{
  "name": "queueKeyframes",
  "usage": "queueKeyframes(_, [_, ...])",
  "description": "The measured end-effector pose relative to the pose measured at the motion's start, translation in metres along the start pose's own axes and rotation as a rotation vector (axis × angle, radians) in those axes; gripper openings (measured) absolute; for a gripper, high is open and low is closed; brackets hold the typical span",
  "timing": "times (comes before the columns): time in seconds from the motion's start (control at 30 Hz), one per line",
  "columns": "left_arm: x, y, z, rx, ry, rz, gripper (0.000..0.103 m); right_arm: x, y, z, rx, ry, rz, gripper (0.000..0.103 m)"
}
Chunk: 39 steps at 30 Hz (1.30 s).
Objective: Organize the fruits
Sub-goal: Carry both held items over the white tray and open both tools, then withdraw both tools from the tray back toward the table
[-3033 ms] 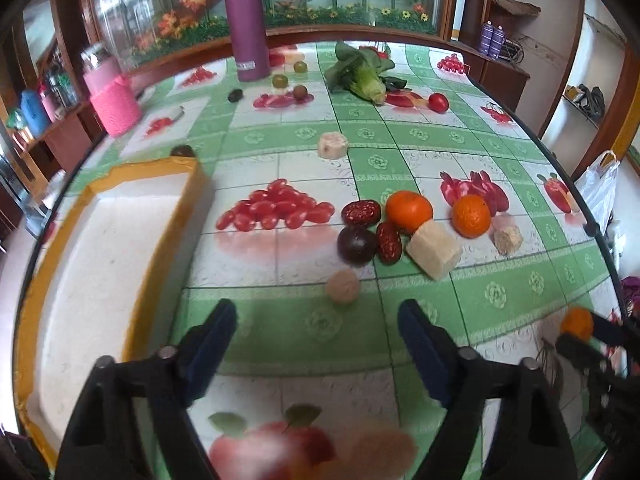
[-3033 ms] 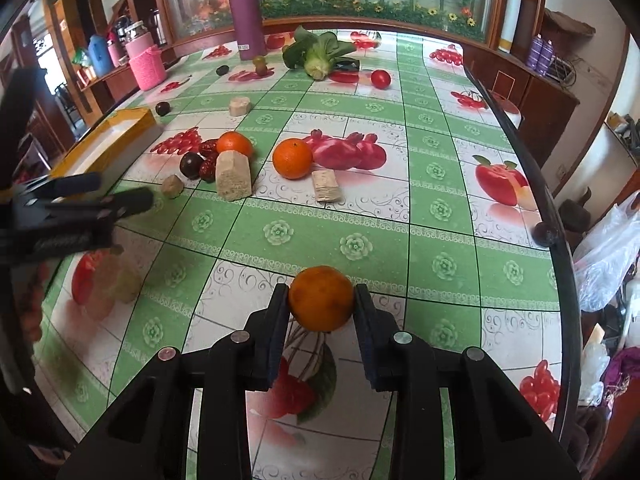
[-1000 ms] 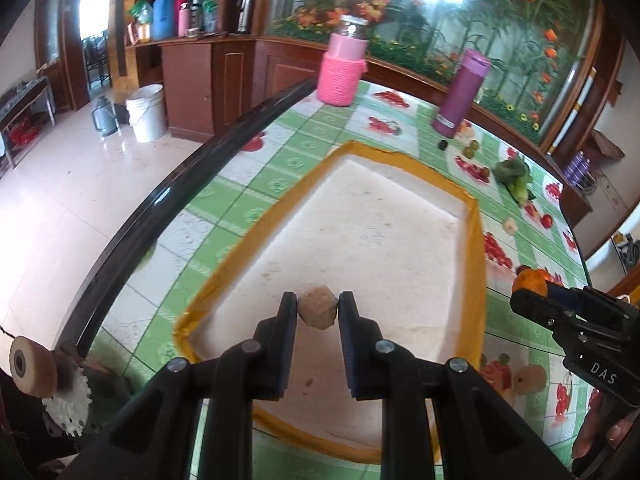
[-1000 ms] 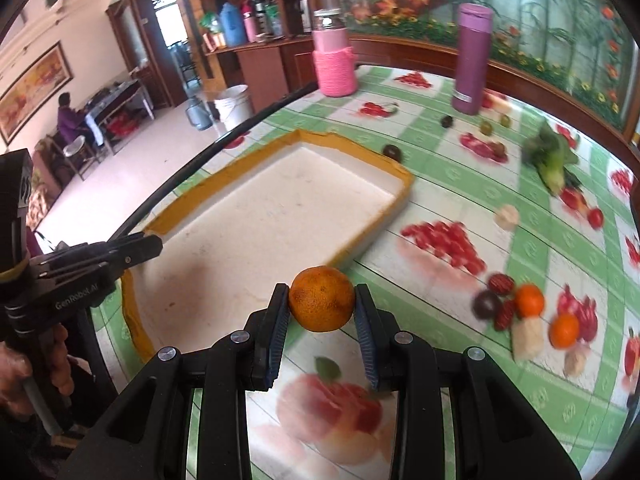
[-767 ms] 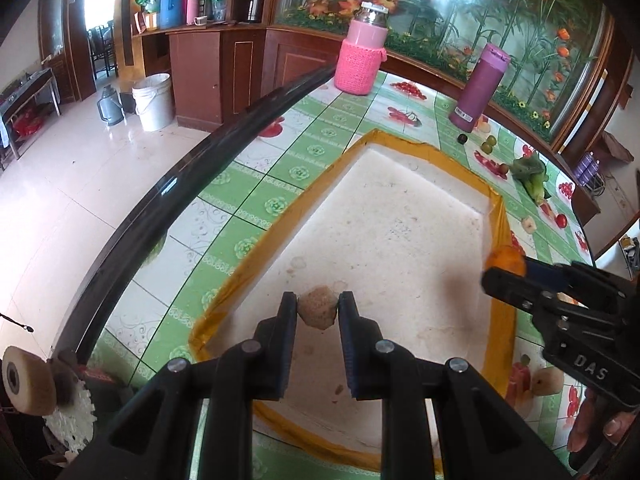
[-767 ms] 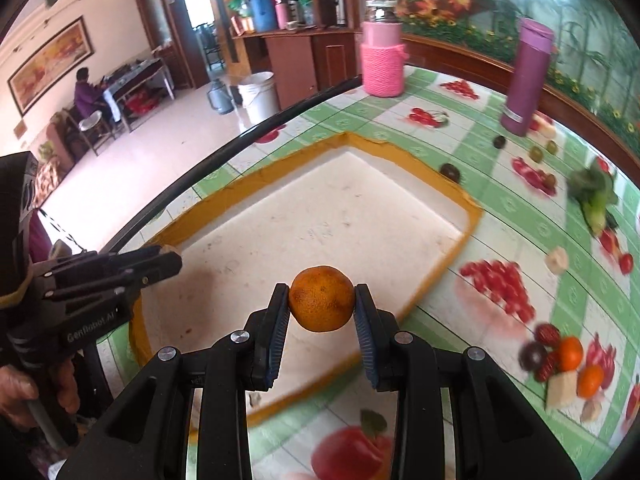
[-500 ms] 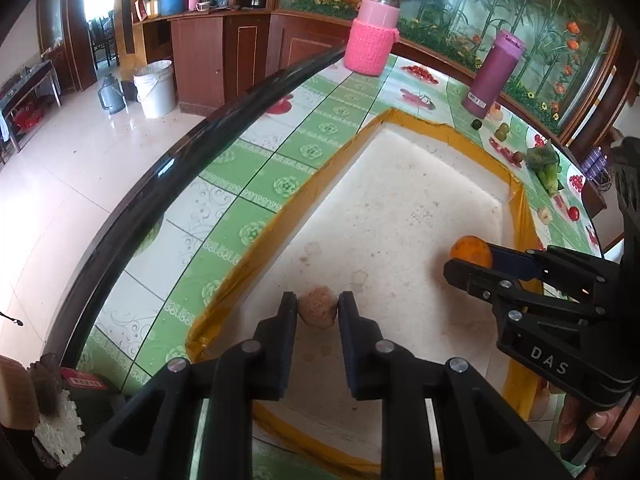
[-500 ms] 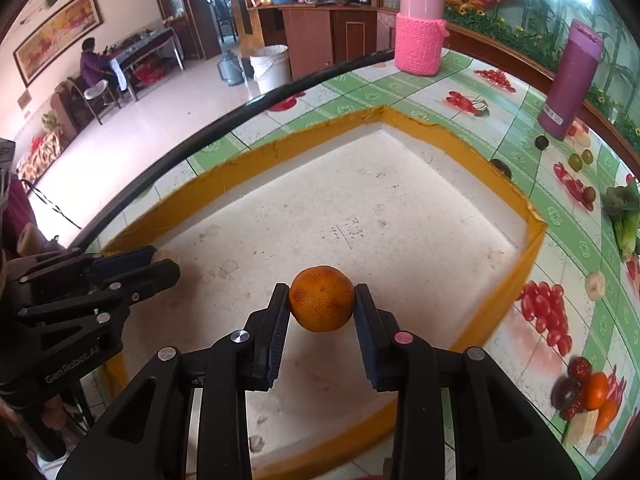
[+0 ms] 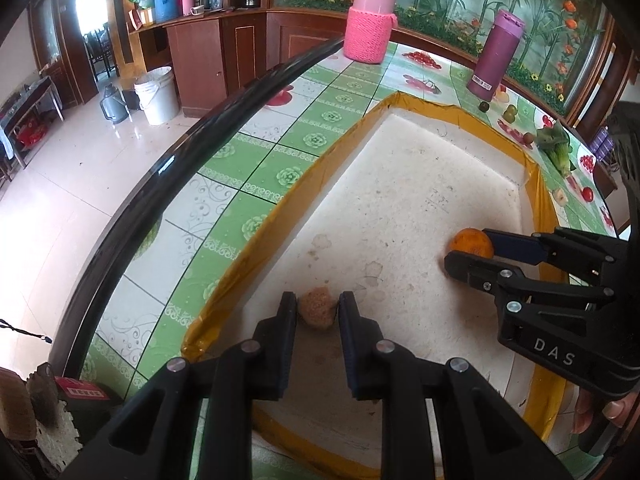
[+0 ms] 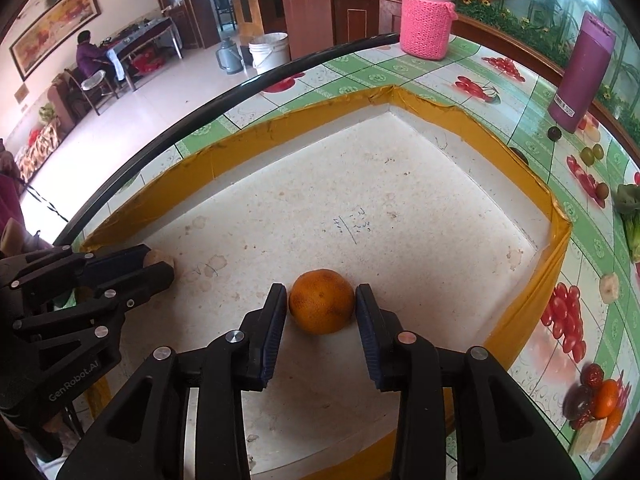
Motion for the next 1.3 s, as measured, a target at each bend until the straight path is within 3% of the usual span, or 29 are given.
queueKeyframes(0.2, [-0.003, 0.009, 0.001, 0.016, -0.011, 0.022, 0.037, 0.0, 0.011, 0.005, -0.011, -0.024, 0.021, 0.038])
queueKeyframes(0.4, [-0.005, 0.027, -0.002, 0.056, 0.004, 0.077, 0.059, -0.005, 0.038, 0.008, -0.01, -0.061, 0.062, 0.04])
queueKeyframes(0.6, [-0.009, 0.048, 0.0, 0.09, 0.02, 0.14, 0.081, -0.024, 0.08, 0.005, -0.048, -0.052, 0.131, 0.054])
queueKeyframes(0.77, [-0.014, 0.062, 0.01, 0.098, 0.015, 0.178, 0.088, -0.049, 0.108, 0.014, -0.08, -0.067, 0.165, 0.057])
queueKeyframes(0.97, [-0.017, 0.071, 0.034, 0.081, -0.018, 0.191, 0.089, -0.087, 0.135, 0.039, -0.124, -0.136, 0.185, 0.064])
queueKeyframes(1.03, [-0.017, 0.073, 0.045, 0.069, -0.037, 0.196, 0.089, -0.098, 0.142, 0.05, -0.151, -0.154, 0.191, 0.069])
queueKeyframes(1.3, [-0.026, 0.078, 0.106, 0.008, -0.139, 0.191, 0.089, -0.154, 0.159, 0.094, -0.222, -0.263, 0.181, 0.069])
Point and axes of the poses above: each gripper's, at about its wrist camera, not at the fingertips, and y roughly against the way its jaws point, z to its right, x to its top, the point moved 6 cm from there along -y, roughly the way its jaws point
